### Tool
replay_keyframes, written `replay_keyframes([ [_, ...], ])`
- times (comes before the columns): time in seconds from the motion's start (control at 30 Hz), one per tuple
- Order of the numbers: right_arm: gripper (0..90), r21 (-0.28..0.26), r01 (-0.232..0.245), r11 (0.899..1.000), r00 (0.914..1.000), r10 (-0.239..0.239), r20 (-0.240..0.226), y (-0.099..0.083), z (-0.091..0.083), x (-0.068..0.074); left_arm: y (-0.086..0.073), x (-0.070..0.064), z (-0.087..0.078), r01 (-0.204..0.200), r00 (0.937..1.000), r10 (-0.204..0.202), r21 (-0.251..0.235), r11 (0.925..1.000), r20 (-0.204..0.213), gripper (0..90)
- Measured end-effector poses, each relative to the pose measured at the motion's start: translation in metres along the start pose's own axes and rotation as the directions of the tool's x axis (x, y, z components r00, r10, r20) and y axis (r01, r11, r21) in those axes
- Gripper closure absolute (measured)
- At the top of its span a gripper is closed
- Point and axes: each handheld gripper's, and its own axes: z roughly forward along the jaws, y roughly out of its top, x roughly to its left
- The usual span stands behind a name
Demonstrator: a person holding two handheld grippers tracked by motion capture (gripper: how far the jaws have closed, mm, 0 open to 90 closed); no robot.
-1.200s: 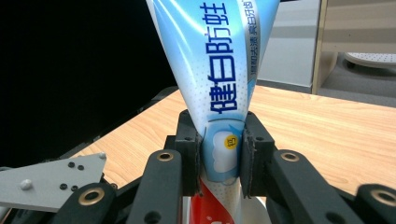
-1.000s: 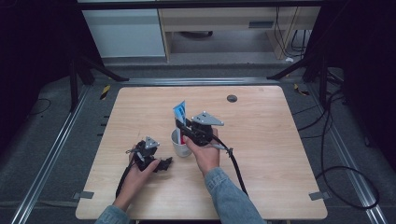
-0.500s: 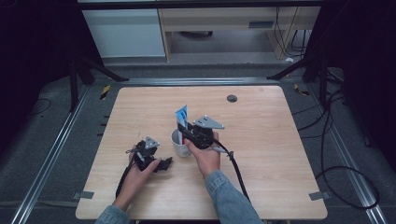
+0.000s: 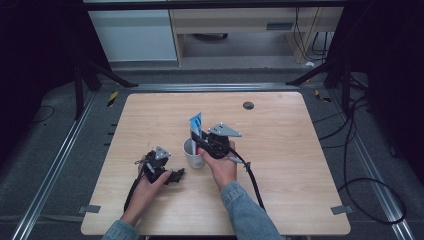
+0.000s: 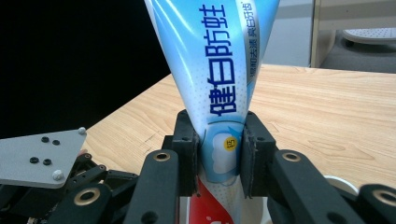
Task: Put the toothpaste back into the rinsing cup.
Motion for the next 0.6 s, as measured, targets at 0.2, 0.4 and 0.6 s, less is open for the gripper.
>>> replay_keyframes([
  [0.2, 70.9, 0.007, -0.006, 1.0, 1.0, 0.006, 0.001, 0.0011, -0.0009, -0.0024, 0.0, 0.0, 0.0, 0.0, 1.0, 0.0, 0.0, 1.0, 0.0, 0.0],
  [0.4, 70.9, 0.01, -0.004, 1.0, 1.0, 0.004, -0.001, 0.0018, -0.0007, -0.0027, 0.0, 0.0, 0.0, 0.0, 1.0, 0.0, 0.0, 1.0, 0.0, 0.0],
  [0.6, 70.8, 0.01, -0.006, 1.0, 1.0, 0.006, -0.003, 0.002, -0.0009, -0.0028, 0.0, 0.0, 0.0, 0.0, 1.0, 0.0, 0.0, 1.0, 0.0, 0.0],
])
